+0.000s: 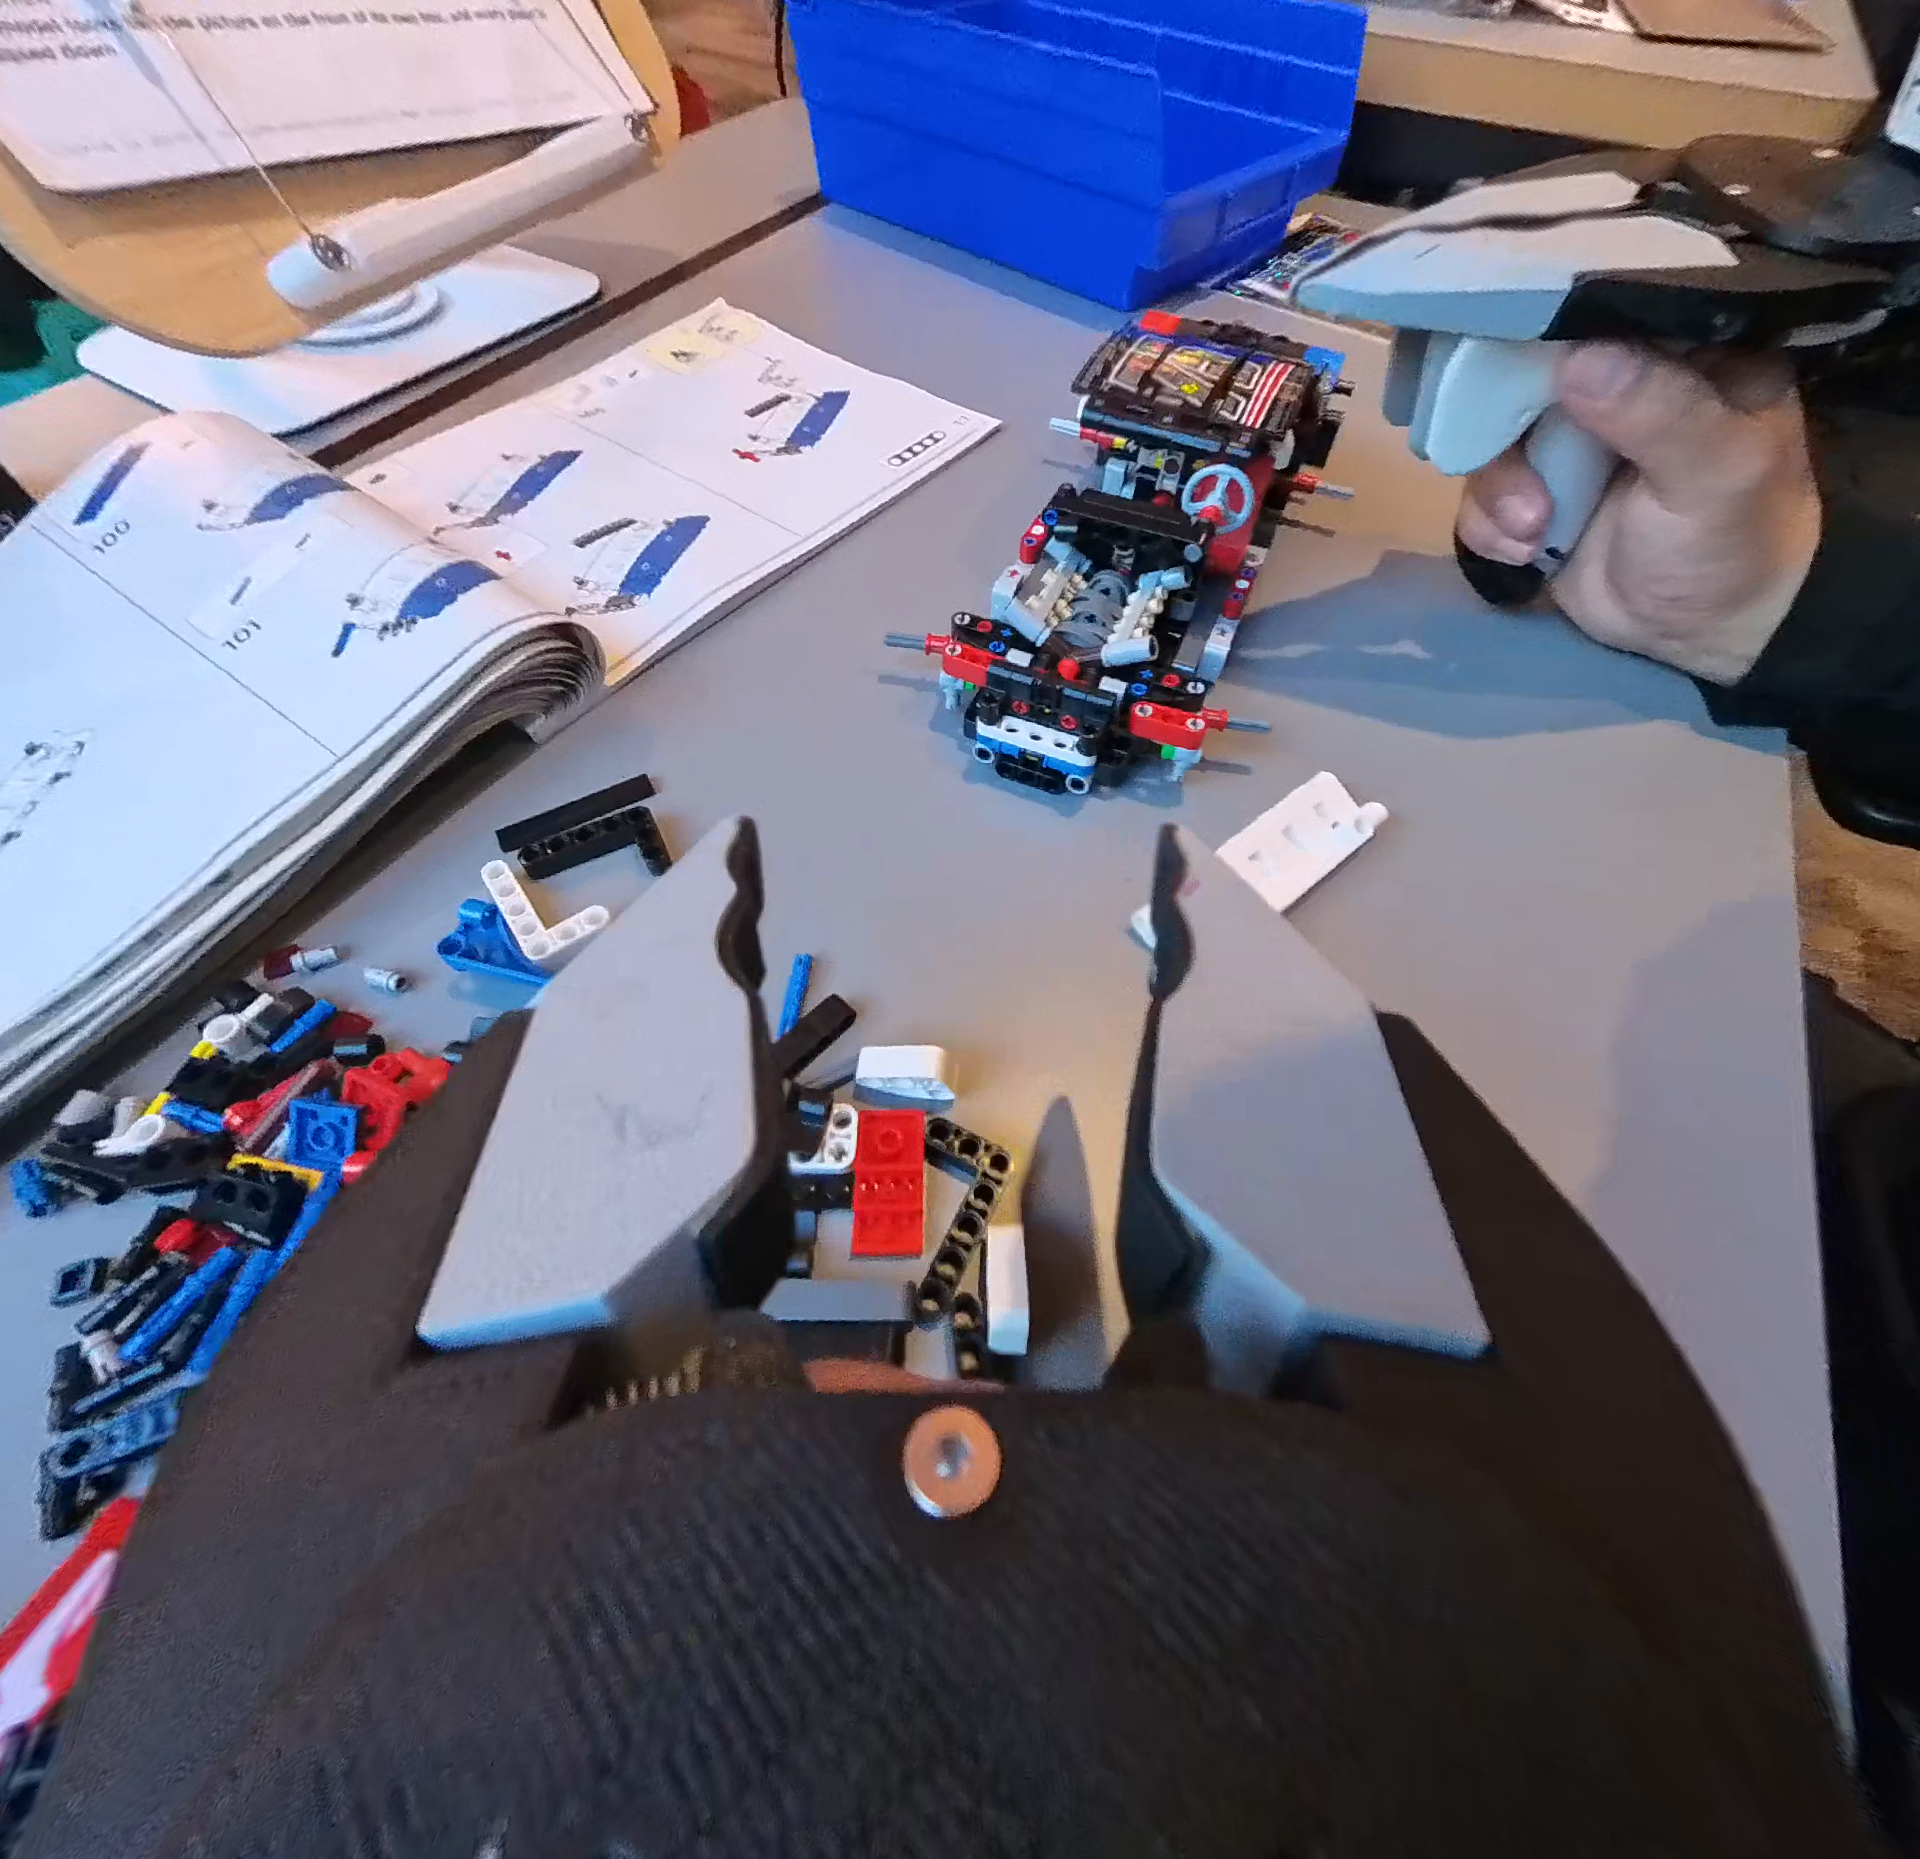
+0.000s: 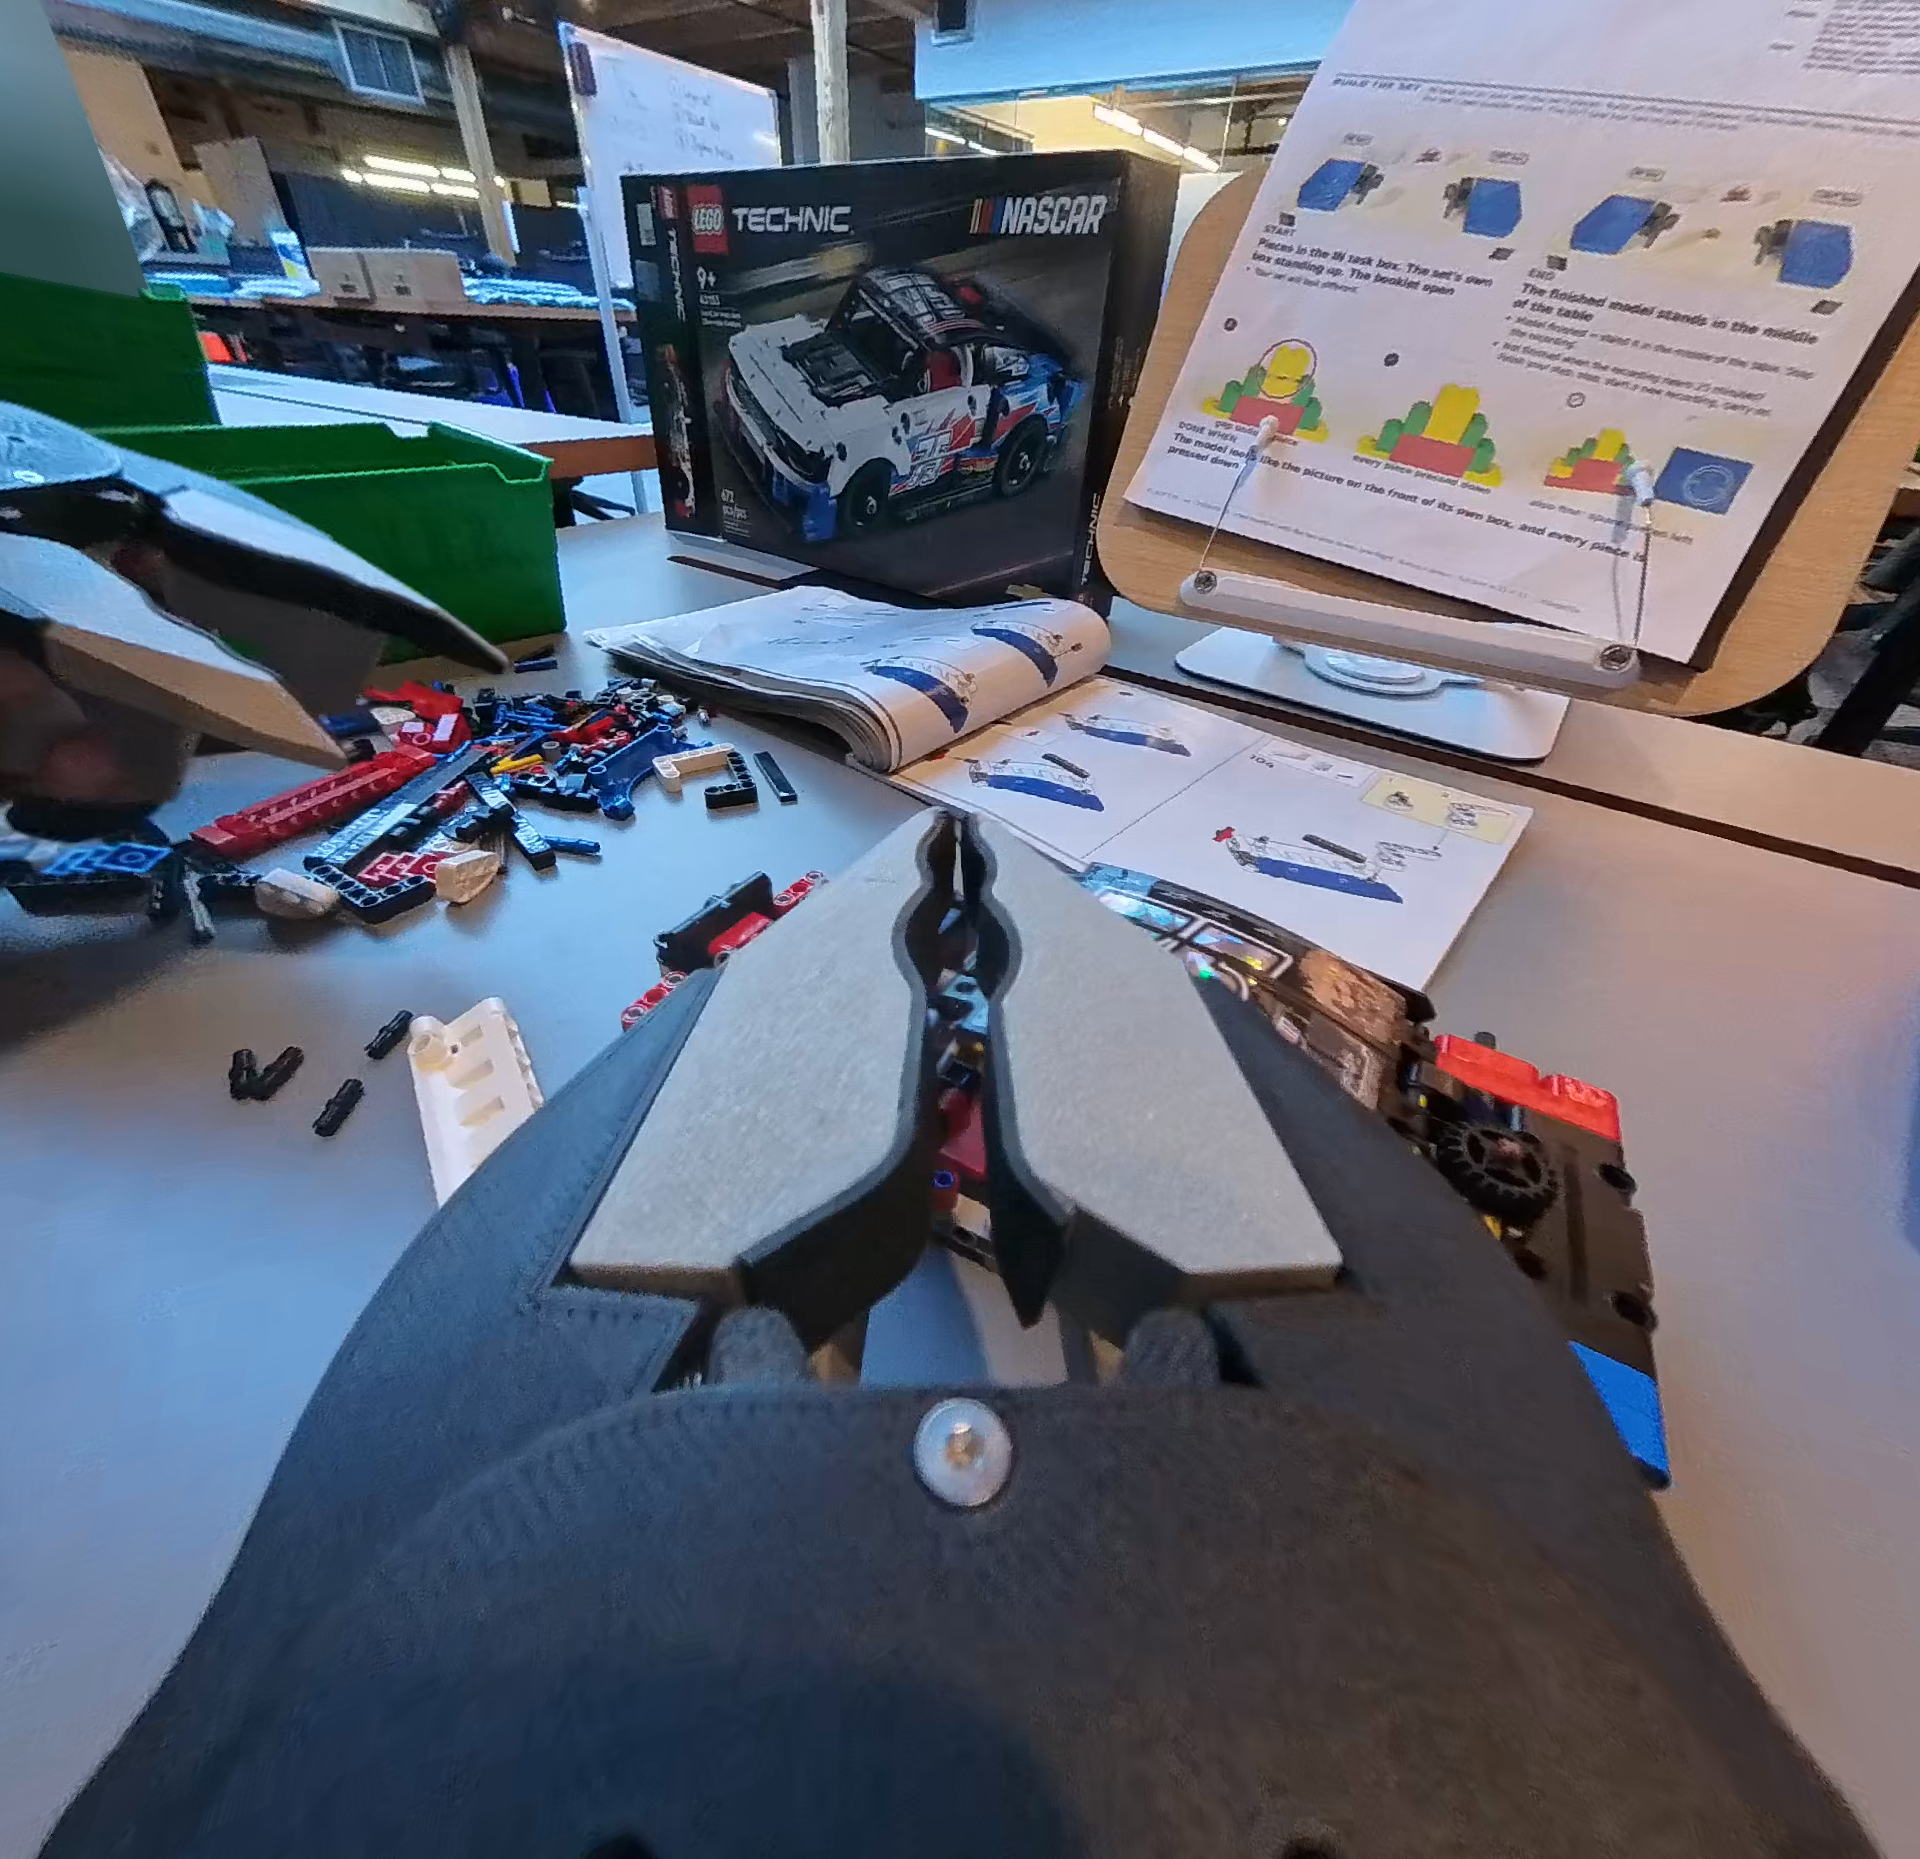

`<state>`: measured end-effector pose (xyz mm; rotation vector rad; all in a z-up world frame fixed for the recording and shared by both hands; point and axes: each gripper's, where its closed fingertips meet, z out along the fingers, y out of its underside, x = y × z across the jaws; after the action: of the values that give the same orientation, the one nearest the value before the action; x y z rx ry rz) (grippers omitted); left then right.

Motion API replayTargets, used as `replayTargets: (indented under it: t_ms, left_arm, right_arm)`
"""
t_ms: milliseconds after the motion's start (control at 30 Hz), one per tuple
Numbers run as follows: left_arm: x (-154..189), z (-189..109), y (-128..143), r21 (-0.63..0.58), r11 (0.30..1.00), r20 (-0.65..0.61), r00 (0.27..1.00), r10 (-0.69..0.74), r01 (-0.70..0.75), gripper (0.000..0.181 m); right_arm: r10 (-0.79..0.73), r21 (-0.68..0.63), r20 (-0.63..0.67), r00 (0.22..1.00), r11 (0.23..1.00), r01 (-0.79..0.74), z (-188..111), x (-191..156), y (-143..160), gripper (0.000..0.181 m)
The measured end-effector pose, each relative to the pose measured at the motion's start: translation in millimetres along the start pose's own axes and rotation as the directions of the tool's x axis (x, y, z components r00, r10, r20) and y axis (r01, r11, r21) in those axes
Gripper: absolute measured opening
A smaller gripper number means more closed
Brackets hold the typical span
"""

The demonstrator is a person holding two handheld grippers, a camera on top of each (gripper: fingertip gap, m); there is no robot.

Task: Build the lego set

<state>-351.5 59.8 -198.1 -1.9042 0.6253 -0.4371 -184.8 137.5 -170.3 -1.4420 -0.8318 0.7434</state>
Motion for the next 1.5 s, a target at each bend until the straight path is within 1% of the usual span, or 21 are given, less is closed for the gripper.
replayTargets:
  t_ms: [67,167,267,333,367,433,500,567,633,767,967,1100,1200,1400,1500]
  left_arm:
    - [-1.7,-3.1,-4.2,0.007,0.999,0.014,0.999,0.036,-0.036,0.081]
    - [-1.3,-5.1,-10.9,0.044,0.995,0.028,0.996,0.085,-0.086,0.081]
    - [12.4,-1.7,-7.1,0.046,0.994,-0.039,0.994,0.102,-0.100,0.069]
    - [19.1,-2.5,-3.7,0.070,0.991,-0.060,0.991,0.120,-0.116,0.051]
    - [19.6,-3.9,-3.1,0.083,0.990,-0.054,0.991,0.121,-0.117,0.051]
    - [20.6,-9.3,-5.9,0.102,0.989,-0.047,0.992,0.116,-0.110,0.060]
    - [23.7,-15.0,-11.7,0.139,0.984,-0.058,0.991,0.118,-0.109,0.052]
    - [28.6,-18.7,-15.4,0.158,0.983,-0.084,0.991,0.104,-0.090,0.048]
    - [32.2,-20.9,-17.1,0.168,0.982,-0.098,0.990,0.098,-0.080,0.046]
    - [31.0,-19.9,-14.0,0.148,0.985,-0.084,0.991,0.103,-0.090,0.039]
    - [32.0,-16.2,-9.3,0.129,0.988,-0.097,0.990,0.100,-0.087,0.031]
    - [34.8,-13.3,-6.5,0.119,0.988,-0.104,0.989,0.107,-0.094,0.030]
    - [37.6,-11.4,-3.4,0.108,0.989,-0.117,0.986,0.117,-0.104,0.023]
    - [36.2,-8.3,0.1,0.095,0.990,-0.118,0.987,0.113,-0.102,0.023]
    - [34.9,-8.0,0.6,0.094,0.991,-0.115,0.987,0.110,-0.100,0.023]
  right_arm:
    - [-0.006,-0.004,0.001,1.000,1.000,0.006,0.6,-1.0,0.6,0.000]
    - [-0.011,-0.003,-0.001,1.000,1.000,0.011,0.7,-1.2,0.4,0.000]
    - [-0.009,-0.008,-0.015,1.000,1.000,0.009,1.0,1.4,1.3,0.003]
    - [-0.007,-0.018,-0.021,1.000,1.000,0.006,2.1,2.8,3.2,0.005]
    - [-0.005,-0.023,-0.023,1.000,1.000,0.005,2.5,3.4,4.2,0.006]
    - [-0.009,-0.030,-0.031,0.999,1.000,0.008,3.0,4.7,5.4,0.007]
    - [-0.013,-0.033,-0.039,0.999,0.999,0.011,3.4,6.0,6.0,0.007]
    - [-0.013,-0.041,-0.053,0.999,0.999,0.011,3.5,8.7,7.2,0.006]
    - [-0.010,-0.043,-0.055,0.998,0.999,0.008,3.2,9.9,7.8,0.001]
    - [-0.009,-0.051,-0.049,0.999,0.999,0.007,3.4,9.3,9.3,0.000]
    - [-0.021,-0.076,-0.004,1.000,0.997,0.021,4.6,1.5,13.0,0.000]
    - [-0.014,-0.059,0.002,1.000,0.998,0.014,3.0,1.0,10.2,0.000]
    - [-0.003,-0.046,0.006,1.000,0.999,0.003,1.6,1.5,8.1,0.000]
    - [0.004,-0.067,0.066,0.998,0.998,0.000,1.9,-7.6,11.3,0.000]
    - [-0.010,-0.081,0.068,0.998,0.997,0.016,3.1,-9.0,13.6,0.000]
